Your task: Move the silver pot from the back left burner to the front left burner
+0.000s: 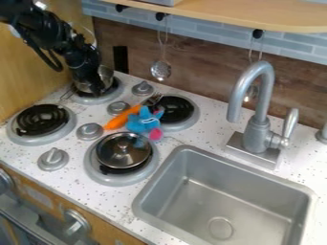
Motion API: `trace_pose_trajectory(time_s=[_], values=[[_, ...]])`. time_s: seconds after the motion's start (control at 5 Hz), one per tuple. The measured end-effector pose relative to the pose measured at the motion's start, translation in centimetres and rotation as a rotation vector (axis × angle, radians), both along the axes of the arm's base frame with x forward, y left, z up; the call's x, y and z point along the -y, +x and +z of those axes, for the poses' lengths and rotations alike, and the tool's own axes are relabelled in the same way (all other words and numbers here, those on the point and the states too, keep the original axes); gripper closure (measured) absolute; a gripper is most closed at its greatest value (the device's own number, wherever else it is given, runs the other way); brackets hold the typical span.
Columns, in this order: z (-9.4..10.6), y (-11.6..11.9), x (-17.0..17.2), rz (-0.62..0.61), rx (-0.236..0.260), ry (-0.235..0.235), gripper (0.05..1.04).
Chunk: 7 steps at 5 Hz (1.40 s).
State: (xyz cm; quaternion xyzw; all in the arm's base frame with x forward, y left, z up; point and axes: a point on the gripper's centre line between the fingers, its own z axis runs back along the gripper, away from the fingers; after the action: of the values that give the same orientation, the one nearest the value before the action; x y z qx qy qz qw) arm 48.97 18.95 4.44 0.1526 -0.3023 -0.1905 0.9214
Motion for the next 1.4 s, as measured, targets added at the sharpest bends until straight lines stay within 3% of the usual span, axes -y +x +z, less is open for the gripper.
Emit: trace_pose_trajectory(time_s=[0.4, 1.0, 1.4], values=[[0.9, 1.4, -0.1, -0.025, 0.052, 0.005, 0.079], [-0.6, 2.9, -1.1, -0.016, 0.052, 0.044, 0.114], [-1.2, 2.9, -1.2, -0.007, 0.041, 0.043, 0.724]])
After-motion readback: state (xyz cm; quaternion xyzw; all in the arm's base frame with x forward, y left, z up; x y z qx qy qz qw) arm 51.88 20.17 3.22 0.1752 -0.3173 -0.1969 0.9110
